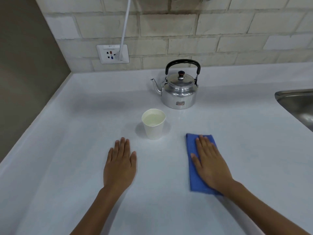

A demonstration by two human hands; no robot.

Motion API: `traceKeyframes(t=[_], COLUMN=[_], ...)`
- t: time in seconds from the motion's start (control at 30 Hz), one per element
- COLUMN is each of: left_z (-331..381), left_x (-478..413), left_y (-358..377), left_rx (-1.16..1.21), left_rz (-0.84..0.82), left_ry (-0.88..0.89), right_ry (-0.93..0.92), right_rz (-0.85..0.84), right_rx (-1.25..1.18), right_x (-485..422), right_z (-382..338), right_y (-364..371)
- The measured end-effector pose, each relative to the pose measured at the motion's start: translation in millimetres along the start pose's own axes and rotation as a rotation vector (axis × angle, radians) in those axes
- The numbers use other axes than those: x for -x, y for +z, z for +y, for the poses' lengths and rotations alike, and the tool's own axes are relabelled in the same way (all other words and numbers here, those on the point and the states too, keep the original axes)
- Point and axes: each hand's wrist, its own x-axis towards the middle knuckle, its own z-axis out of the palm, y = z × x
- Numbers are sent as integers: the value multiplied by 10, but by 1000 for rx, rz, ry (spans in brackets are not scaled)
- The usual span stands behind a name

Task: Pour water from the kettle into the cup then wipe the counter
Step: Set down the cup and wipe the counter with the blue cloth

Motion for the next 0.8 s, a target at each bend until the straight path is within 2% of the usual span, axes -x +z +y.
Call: traceKeyframes(t=[0.13, 0.23, 0.37, 0.43, 0.57, 0.63, 0.7, 0.8], left_z=[7, -7, -18, -5, 5, 8, -5, -2], left_x=[-11, -6, 9, 12, 8, 1, -3, -2], left_y=[12, 14, 13, 7, -2, 3, 9, 0], left_rx=[-4, 1, -9, -11, 1, 7, 8, -10], left_rz=[-11, 2, 12, 19, 31, 35, 26, 26], left_ry=[-5, 0, 7, 11, 9, 5, 2, 8], right_ry=[70, -83, -241, -185, 97, 136, 52, -223], right_rz=[20, 6, 27, 102, 28, 25, 25, 18], right_rx=[0, -45, -33, 37, 48, 24, 20, -9], right_x=[-191, 33, 243, 63, -627, -861, -876, -610], right_z=[-288, -435, -149, 76, 246, 86, -68, -54], right_y=[68, 183, 80, -3, -70, -33, 52, 162])
